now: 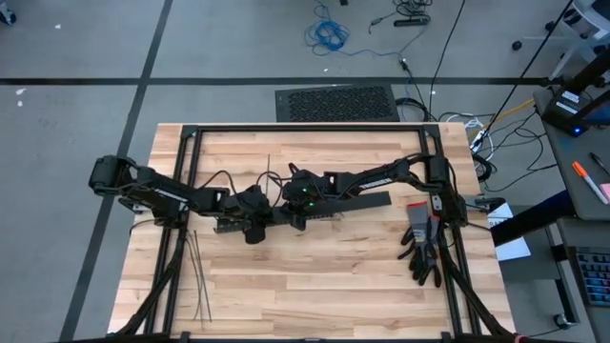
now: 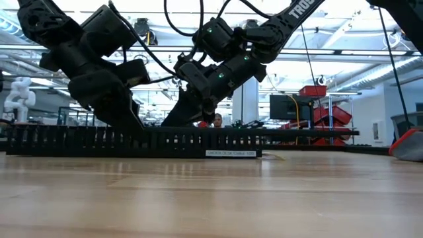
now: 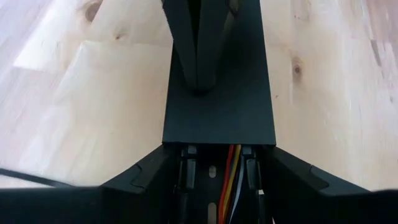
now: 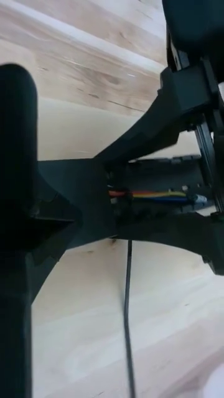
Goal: Ziptie cables
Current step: Close the black cable duct
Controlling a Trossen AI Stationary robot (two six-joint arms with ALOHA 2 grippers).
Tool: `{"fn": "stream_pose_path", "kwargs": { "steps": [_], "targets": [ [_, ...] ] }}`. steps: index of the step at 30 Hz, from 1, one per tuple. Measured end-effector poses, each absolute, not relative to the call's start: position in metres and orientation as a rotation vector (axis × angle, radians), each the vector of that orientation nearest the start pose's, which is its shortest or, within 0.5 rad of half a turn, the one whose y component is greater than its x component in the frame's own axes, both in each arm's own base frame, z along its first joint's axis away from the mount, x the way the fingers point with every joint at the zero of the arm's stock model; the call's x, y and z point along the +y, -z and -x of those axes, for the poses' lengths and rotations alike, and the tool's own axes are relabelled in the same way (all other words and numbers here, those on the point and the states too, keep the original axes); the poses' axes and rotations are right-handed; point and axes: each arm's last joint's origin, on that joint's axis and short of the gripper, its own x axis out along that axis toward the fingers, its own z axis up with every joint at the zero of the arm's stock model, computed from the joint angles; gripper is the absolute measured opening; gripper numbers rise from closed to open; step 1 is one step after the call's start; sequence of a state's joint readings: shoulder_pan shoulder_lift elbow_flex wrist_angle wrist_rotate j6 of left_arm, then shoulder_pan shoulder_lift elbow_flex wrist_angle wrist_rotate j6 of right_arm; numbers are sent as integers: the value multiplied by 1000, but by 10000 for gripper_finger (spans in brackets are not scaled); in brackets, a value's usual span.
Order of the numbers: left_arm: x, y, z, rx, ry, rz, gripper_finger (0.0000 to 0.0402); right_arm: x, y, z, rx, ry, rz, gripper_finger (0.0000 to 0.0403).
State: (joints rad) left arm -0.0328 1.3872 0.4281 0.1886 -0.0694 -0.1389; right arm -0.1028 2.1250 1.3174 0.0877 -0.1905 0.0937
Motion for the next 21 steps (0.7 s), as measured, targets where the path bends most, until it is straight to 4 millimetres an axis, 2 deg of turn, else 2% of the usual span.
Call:
{"fn": "stream_pose_path", "kwargs": {
  "steps": [14, 17, 21],
  "targets": [
    [-5, -133, -230, 750, -103, 69, 204, -40, -129, -442, 721, -52, -192, 0],
    [-5, -135, -228, 750, -113, 31, 217, -40, -128, -442, 720, -51, -187, 0],
    [-5, -139, -227, 762, -101, 12, 256, -40, -128, -442, 722, -50, -186, 0]
  ]
}}
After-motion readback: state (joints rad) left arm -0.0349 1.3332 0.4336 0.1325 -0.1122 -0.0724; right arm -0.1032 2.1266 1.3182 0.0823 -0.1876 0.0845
